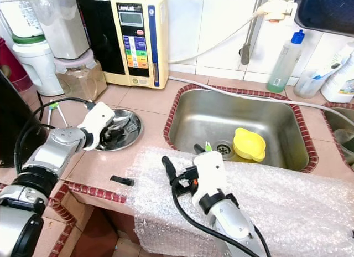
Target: Kitchen organization
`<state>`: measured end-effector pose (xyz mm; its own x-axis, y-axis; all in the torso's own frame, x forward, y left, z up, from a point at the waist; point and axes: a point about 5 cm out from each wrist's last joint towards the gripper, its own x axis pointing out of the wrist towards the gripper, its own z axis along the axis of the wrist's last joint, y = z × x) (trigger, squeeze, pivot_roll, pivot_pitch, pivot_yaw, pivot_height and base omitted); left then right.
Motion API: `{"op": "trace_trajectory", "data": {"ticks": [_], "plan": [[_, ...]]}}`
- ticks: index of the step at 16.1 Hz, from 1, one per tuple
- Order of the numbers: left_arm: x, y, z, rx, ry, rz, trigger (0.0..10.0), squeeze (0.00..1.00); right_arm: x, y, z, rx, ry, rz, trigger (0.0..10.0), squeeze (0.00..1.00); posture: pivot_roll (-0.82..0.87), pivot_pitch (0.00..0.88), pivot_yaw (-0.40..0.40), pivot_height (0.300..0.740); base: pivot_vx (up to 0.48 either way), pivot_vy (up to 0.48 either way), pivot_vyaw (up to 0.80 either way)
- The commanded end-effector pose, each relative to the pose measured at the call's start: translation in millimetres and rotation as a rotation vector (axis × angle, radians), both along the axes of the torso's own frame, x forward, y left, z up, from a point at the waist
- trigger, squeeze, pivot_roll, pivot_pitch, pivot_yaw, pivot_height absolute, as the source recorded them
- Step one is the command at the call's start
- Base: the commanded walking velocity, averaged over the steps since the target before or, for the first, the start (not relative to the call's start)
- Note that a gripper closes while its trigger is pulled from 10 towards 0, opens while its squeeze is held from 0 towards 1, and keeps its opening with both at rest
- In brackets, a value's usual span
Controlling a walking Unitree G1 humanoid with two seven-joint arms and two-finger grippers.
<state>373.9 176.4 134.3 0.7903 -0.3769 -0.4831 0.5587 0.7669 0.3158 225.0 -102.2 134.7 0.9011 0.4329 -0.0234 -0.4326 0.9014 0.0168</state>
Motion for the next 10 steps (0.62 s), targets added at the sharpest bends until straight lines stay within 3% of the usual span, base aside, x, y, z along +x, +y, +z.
{"op": "trace_trajectory", "data": {"ticks": [1, 7, 10], "plan": [[-7.7, 1.2, -17.0, 0.006, 0.088, -0.003, 0.0, 0.0, 1.9, 1.1, 1.3, -0.006, -0.011, 0.008, 10.0, 0.0, 0.06, 0.0, 0.041, 0.74, 0.0, 0.0, 0.0], [-14.6, -3.5, -22.6, -0.003, 0.112, -0.038, 0.0, 0.0, 2.9, 1.3, 1.1, -0.009, -0.013, 0.011, 10.0, 0.0, 0.07, 0.0, 0.039, 0.74, 0.0, 0.0, 0.0], [-12.7, -3.9, -18.2, -0.024, 0.073, -0.008, 0.0, 0.0, 6.0, -0.5, 1.6, -0.014, -0.019, 0.007, 10.0, 0.0, 0.07, 0.0, 0.036, 0.74, 0.0, 0.0, 0.0]]}}
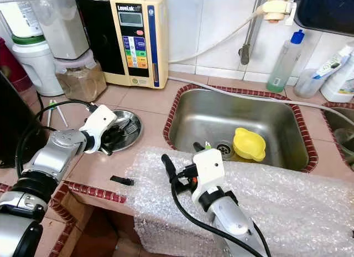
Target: Kitchen organization
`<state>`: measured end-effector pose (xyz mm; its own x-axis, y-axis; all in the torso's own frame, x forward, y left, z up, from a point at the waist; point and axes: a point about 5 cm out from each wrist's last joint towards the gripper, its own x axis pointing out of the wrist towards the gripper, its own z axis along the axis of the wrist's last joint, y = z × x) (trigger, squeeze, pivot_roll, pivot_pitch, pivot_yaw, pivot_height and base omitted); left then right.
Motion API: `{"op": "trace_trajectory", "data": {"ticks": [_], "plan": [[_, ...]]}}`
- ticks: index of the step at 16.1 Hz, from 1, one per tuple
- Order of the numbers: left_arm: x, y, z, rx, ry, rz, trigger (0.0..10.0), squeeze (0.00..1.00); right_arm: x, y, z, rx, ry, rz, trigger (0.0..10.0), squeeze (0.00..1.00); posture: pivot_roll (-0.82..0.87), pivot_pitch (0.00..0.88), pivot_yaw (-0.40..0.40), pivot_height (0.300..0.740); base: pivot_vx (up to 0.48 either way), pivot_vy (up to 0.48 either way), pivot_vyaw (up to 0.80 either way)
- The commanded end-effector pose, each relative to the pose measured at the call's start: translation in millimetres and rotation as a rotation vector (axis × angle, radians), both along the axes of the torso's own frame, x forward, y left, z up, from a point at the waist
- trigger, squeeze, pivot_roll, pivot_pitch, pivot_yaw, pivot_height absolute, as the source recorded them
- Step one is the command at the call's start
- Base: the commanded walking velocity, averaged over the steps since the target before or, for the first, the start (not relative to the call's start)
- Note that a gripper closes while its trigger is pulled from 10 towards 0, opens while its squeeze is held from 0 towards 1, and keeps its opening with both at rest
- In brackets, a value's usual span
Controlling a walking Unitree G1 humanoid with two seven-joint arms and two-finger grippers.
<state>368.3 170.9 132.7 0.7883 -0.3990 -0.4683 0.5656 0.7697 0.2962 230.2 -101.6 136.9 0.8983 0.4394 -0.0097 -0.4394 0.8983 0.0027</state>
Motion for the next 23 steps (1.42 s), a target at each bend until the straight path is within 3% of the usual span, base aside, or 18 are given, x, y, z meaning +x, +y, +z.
{"op": "trace_trajectory", "data": {"ticks": [1, 4, 10, 11, 12, 13, 14, 18, 20, 23], "plan": [[-4.0, 1.6, -10.4, -0.009, 0.026, 0.031, 0.0, 0.0, 2.0, -1.6, -0.3, -0.007, -0.002, -0.002, 10.0, 0.0, 0.07, 0.0, 0.035, 0.74, 0.0, 0.0, 0.0], [-1.3, -3.2, -0.4, -0.06, -0.098, 0.067, 0.0, 0.0, 4.6, -2.2, 0.3, -0.01, -0.009, -0.003, 10.0, 0.0, 0.08, 0.0, 0.034, 0.74, 0.0, 0.0, 0.0], [-0.9, -11.0, 12.3, -0.155, -0.236, 0.097, 0.0, 0.0, 3.8, -2.0, -0.9, -0.013, -0.011, -0.01, 10.0, 0.0, 0.08, 0.0, 0.038, 0.74, 0.0, 0.0, 0.0], [-0.4, -9.7, 12.8, -0.109, -0.256, 0.099, 0.0, 0.0, 4.0, -2.4, -1.0, -0.014, -0.012, -0.013, 10.0, 0.0, 0.07, 0.0, 0.039, 0.74, 0.0, 0.0, 0.0], [0.3, -5.6, 12.2, 0.004, -0.291, 0.101, 0.2, 0.0, 4.1, -3.0, -1.6, -0.015, -0.011, -0.017, 10.0, 0.0, 0.08, 0.0, 0.039, 0.74, 0.0, 0.0, 0.0], [0.2, -2.1, 12.4, 0.019, -0.301, 0.098, 10.0, 0.69, 4.2, -2.9, -1.5, -0.015, -0.011, -0.017, 10.0, 0.0, 0.08, 0.0, 0.039, 0.74, 0.0, 0.0, 0.0], [0.0, 1.0, 12.0, -0.015, -0.281, 0.107, 10.0, 1.0, 4.6, -2.6, -1.2, -0.016, -0.013, -0.014, 10.0, 0.0, 0.08, 0.0, 0.038, 0.74, 0.0, 0.0, 0.0], [2.7, 12.4, 13.3, 0.036, -0.252, 0.11, 10.0, 1.0, 5.3, -3.1, -1.6, -0.019, -0.012, -0.012, 10.0, 0.0, 0.08, 0.0, 0.034, 0.74, 0.0, 0.0, 0.0], [0.5, 15.1, 6.8, 0.042, -0.143, 0.057, 10.0, 1.0, 5.3, -3.1, -2.2, -0.023, -0.009, -0.009, 10.0, 0.0, 0.08, 0.0, 0.03, 0.74, 0.0, 0.0, 0.0], [-0.4, 14.9, 1.9, 0.045, -0.095, 0.05, 10.0, 1.0, 6.3, -3.0, -1.7, -0.027, -0.012, -0.006, 10.0, 0.0, 0.08, 0.0, 0.03, 0.74, 0.0, 0.0, 0.0]]}}
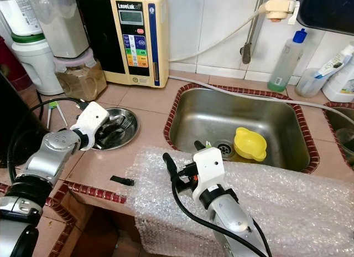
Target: Kitchen organization
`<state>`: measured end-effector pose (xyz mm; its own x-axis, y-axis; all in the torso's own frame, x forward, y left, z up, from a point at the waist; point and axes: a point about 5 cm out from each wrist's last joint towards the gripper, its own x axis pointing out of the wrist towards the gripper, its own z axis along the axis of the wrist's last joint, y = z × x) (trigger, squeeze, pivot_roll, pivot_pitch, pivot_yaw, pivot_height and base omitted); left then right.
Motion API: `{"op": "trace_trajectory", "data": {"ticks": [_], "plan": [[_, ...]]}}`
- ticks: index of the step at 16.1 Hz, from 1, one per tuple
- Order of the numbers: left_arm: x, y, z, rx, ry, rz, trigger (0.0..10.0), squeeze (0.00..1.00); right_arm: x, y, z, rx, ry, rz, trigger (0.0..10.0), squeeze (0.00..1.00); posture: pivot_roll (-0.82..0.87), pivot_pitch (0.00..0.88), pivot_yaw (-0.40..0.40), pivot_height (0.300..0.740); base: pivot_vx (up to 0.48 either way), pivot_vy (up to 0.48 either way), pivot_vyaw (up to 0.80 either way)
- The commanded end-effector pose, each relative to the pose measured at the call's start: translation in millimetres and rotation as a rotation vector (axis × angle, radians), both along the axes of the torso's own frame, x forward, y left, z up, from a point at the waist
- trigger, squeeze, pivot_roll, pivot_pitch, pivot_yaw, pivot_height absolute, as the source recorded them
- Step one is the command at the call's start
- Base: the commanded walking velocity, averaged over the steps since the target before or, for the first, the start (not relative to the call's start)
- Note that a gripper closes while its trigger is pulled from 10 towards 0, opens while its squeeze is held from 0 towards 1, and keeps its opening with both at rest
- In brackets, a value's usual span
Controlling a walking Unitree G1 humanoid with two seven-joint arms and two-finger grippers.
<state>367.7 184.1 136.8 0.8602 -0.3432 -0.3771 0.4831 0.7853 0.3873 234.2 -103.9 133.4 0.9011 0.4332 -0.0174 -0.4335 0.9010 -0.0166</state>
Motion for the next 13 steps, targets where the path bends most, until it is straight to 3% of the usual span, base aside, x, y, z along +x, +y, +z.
{"op": "trace_trajectory", "data": {"ticks": [1, 4, 9, 13], "plan": [[-0.3, 1.9, -3.9, 0.021, 0.041, -0.004, 10.0, 1.0, 2.4, -0.8, 1.7, -0.007, -0.01, 0.001, 10.0, 0.0, 0.08, 0.0, 0.03, 0.74, 0.0, 0.0, 0.0], [-2.1, 1.5, -8.8, 0.035, 0.077, -0.016, 10.0, 1.0, 2.0, -0.1, 0.6, -0.012, -0.009, 0.0, 10.0, 0.0, 0.08, 0.0, 0.033, 0.74, 0.0, 0.0, 0.0], [-0.4, 5.6, -10.1, 0.096, 0.034, 0.043, 10.0, 1.0, 0.7, 0.9, -0.1, -0.012, -0.008, 0.002, 10.0, 0.0, 0.07, 0.0, 0.035, 0.74, 0.0, 0.0, 0.0], [-6.8, 6.2, -23.9, 0.114, 0.157, 0.021, 10.0, 1.0, 0.9, 0.6, -0.1, -0.014, -0.007, 0.005, 10.0, 0.0, 0.08, 0.0, 0.033, 0.74, 0.0, 0.0, 0.0]]}}
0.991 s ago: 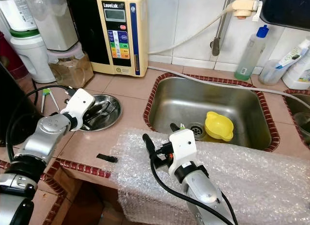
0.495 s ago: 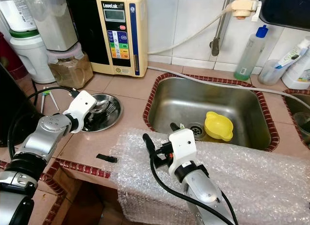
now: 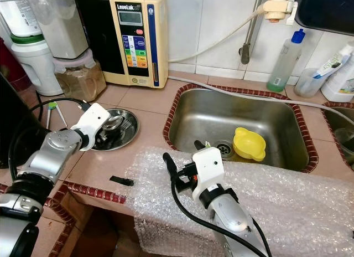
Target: Kitchen organization
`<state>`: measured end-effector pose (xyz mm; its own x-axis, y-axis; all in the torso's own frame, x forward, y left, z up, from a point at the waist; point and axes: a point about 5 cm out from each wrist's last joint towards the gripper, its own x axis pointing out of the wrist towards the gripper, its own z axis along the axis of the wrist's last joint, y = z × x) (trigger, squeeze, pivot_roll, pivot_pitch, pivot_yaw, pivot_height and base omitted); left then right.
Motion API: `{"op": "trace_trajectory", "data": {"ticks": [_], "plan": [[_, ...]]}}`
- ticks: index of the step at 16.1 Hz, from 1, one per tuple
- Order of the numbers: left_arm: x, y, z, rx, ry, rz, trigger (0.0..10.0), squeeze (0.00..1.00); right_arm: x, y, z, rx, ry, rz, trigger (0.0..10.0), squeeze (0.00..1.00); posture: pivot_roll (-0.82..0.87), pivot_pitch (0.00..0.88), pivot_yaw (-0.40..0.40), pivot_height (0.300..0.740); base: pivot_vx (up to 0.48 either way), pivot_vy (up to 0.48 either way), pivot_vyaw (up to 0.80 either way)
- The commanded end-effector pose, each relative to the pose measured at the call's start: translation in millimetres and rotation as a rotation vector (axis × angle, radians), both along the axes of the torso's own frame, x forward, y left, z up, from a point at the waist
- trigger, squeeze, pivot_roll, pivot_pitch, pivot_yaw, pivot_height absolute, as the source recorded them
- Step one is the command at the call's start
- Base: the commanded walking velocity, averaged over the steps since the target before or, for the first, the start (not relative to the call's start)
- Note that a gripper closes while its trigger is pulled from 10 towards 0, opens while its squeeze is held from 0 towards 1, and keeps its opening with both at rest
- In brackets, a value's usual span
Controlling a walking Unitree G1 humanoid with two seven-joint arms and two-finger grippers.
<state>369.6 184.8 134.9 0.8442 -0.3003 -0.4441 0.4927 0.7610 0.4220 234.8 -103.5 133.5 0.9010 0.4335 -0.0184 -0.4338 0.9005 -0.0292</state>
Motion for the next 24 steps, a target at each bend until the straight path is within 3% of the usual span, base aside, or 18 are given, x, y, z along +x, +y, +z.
{"op": "trace_trajectory", "data": {"ticks": [1, 3, 4, 5, 6, 9, 15, 18, 24], "plan": [[-9.7, 6.0, -24.9, 0.034, 0.143, 0.011, 10.0, 1.0, 0.6, 0.2, 0.0, -0.003, -0.002, 0.006, 10.0, 0.0, 0.08, 0.0, 0.032, 0.74, 0.0, 0.0, 0.0], [-12.9, 4.1, -29.3, 0.043, 0.182, -0.013, 10.0, 1.0, 0.6, 0.7, -0.1, -0.004, -0.001, 0.009, 10.0, 0.0, 0.07, 0.0, 0.032, 0.74, 0.0, 0.0, 0.0], [-15.4, 1.7, -32.4, 0.031, 0.215, -0.03, 8.8, 0.0, 0.3, 0.9, -0.3, -0.004, 0.0, 0.01, 10.0, 0.0, 0.07, 0.0, 0.032, 0.74, 0.0, 0.0, 0.0], [-16.9, -2.8, -34.1, 0.004, 0.241, -0.045, 3.5, 0.0, 0.0, 0.8, -0.4, -0.006, 0.001, 0.01, 10.0, 0.0, 0.07, 0.0, 0.033, 0.74, 0.0, 0.0, 0.0], [-18.4, -6.8, -36.2, -0.02, 0.268, -0.058, 0.0, 0.0, -0.2, 0.7, -0.2, -0.006, 0.001, 0.01, 10.0, 0.0, 0.07, 0.0, 0.032, 0.74, 0.0, 0.0, 0.0], [-22.2, -13.5, -40.7, -0.032, 0.311, -0.086, 0.0, 0.0, -0.5, 0.4, -0.1, -0.01, 0.0, 0.009, 10.0, 0.0, 0.07, 0.0, 0.033, 0.74, 0.0, 0.0, 0.0], [-19.6, -30.5, -41.8, -0.105, 0.295, -0.062, 0.0, 0.0, -0.1, 0.4, -1.0, -0.023, 0.001, 0.003, 10.0, 0.0, 0.06, 0.0, 0.032, 0.74, 0.0, 0.0, 0.0], [-12.8, -43.1, -41.3, -0.107, 0.24, -0.023, 0.0, 0.0, 0.7, -1.2, 0.4, -0.021, -0.003, -0.001, 10.0, 0.0, 0.05, 0.0, 0.033, 0.74, 0.0, 0.0, 0.0], [-4.4, -51.6, -39.8, -0.165, 0.15, 0.082, 0.0, 0.0, -1.3, -3.4, -1.4, -0.001, 0.036, 0.017, 10.0, 0.0, 0.05, 0.0, 0.031, 0.74, 0.0, 0.0, 0.0]]}}
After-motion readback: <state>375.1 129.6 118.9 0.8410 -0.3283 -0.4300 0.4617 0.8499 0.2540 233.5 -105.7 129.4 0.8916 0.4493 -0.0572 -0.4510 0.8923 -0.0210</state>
